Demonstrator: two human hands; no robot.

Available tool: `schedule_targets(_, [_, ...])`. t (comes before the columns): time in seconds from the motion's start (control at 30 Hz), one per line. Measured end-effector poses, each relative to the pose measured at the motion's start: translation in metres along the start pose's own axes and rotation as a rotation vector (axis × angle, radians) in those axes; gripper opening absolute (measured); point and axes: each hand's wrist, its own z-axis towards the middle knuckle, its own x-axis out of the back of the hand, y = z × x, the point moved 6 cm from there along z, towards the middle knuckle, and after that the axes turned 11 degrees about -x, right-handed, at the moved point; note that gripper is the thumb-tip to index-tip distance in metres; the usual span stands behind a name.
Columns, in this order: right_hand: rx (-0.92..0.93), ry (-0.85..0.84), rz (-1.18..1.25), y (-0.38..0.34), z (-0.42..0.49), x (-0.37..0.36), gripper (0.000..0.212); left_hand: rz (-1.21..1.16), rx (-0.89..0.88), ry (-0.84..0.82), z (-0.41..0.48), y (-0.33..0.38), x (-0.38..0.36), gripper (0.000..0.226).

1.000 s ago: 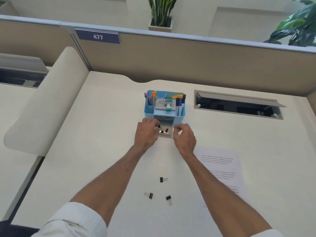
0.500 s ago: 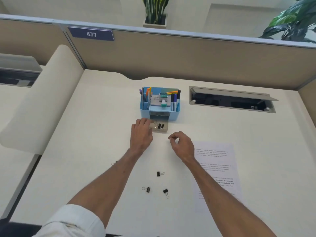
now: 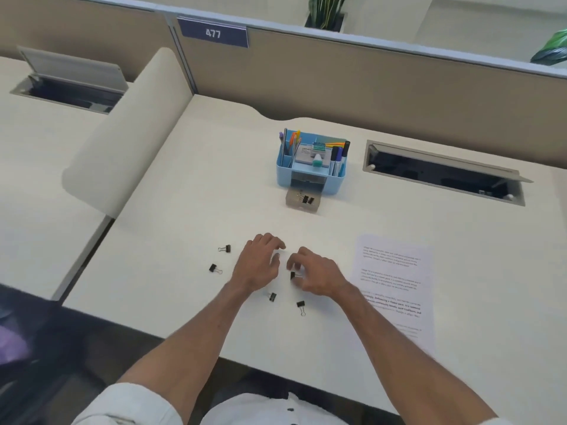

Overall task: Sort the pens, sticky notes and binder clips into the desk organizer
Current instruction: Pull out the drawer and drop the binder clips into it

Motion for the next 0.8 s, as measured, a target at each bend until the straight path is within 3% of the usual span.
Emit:
schedule_targets(0.2, [0.004,0.072,-0.055,-0.001,-0.01,-0.004,0.034,0.056,-0.127,-0.105,-0.046,0.004,-0.013,0.029])
schedule_targets(0.43, [-0.027,0.138,-0.059,-0.001,-0.014,-0.003,0.02,0.107,-0.204,-0.204,-0.069,0.003,-0.019,0.033])
schedule_targets(0.8, [0.055,0.086,-0.137,-0.007,-0.011,-0.007,0.036,0.06,-0.191,-0.138,-0.046,-0.004,-0.01,0.022])
